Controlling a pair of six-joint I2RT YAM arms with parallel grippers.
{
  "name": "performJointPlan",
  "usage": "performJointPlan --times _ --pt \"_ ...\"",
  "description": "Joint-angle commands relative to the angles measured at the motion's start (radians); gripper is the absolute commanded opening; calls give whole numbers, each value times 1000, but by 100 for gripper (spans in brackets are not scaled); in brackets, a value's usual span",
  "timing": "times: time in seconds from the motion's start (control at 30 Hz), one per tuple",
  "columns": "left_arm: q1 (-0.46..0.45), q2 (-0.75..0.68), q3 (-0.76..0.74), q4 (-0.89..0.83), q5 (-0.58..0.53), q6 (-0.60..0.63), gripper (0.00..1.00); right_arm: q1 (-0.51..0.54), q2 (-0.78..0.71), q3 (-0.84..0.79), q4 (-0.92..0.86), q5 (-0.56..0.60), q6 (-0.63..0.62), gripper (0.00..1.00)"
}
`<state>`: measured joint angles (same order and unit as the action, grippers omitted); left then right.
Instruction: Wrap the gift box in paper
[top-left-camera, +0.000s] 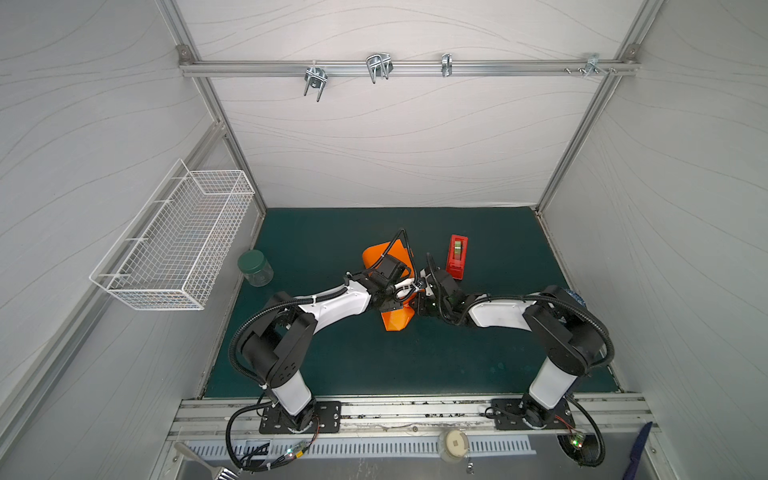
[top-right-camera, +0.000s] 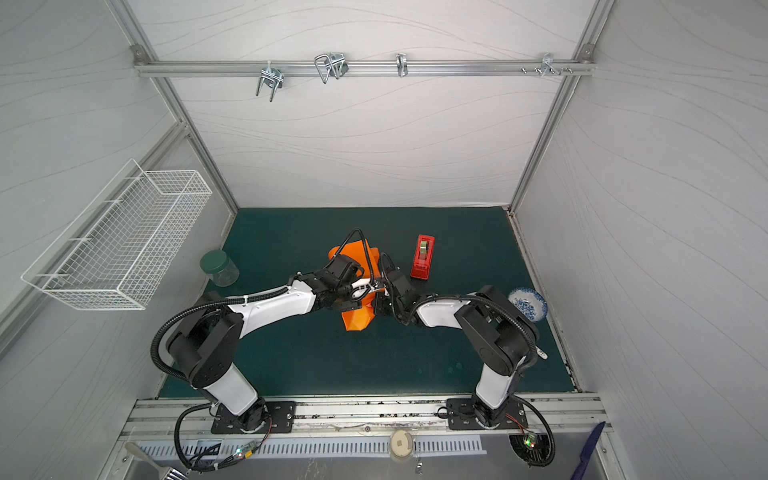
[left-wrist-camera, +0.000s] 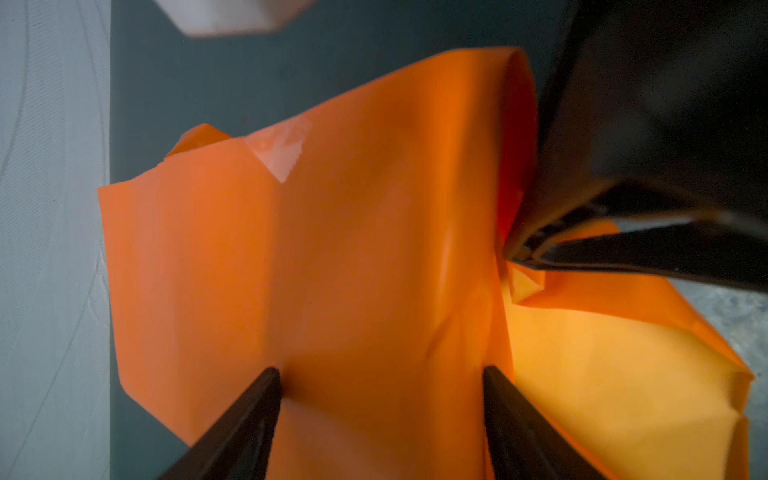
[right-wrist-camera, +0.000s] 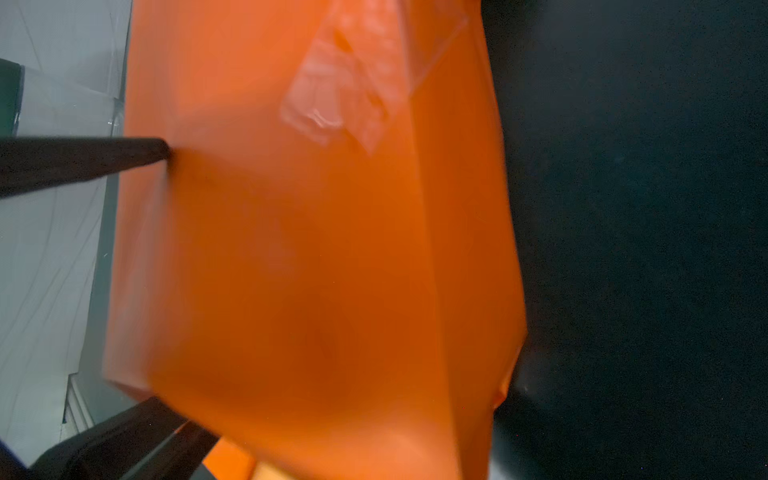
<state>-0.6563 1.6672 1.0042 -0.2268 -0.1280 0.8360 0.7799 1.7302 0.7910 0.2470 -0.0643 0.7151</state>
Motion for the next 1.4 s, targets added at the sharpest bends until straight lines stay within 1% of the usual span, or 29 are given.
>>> performJointPlan --times 0.0,0.2,0.4,0.6,0.8,0.87,1.0,1.17,1.37 --pt "3 52 10 -38 11 -5 76 2 20 -1 -2 21 1 21" --pt "4 54 10 -37 11 -6 76 2 7 -28 81 -14 -11 32" --pt "4 55 11 -39 10 -6 76 2 12 -65 150 -60 -9 38" --pt "4 57 11 -41 9 -7 76 -2 18 -116 184 -63 7 42" --pt "5 57 12 -39 8 -7 76 -13 18 -151 195 -73 2 49" --pt "5 58 11 -39 8 -7 76 -20 19 -160 217 -91 -2 52" --pt "5 62 14 -41 8 -8 76 -52 25 -154 266 -163 -11 57" --pt "5 62 14 -39 6 -7 76 -66 25 -135 276 -195 -11 60" --pt "4 61 13 -40 8 -7 76 -73 34 -129 277 -196 -11 61"
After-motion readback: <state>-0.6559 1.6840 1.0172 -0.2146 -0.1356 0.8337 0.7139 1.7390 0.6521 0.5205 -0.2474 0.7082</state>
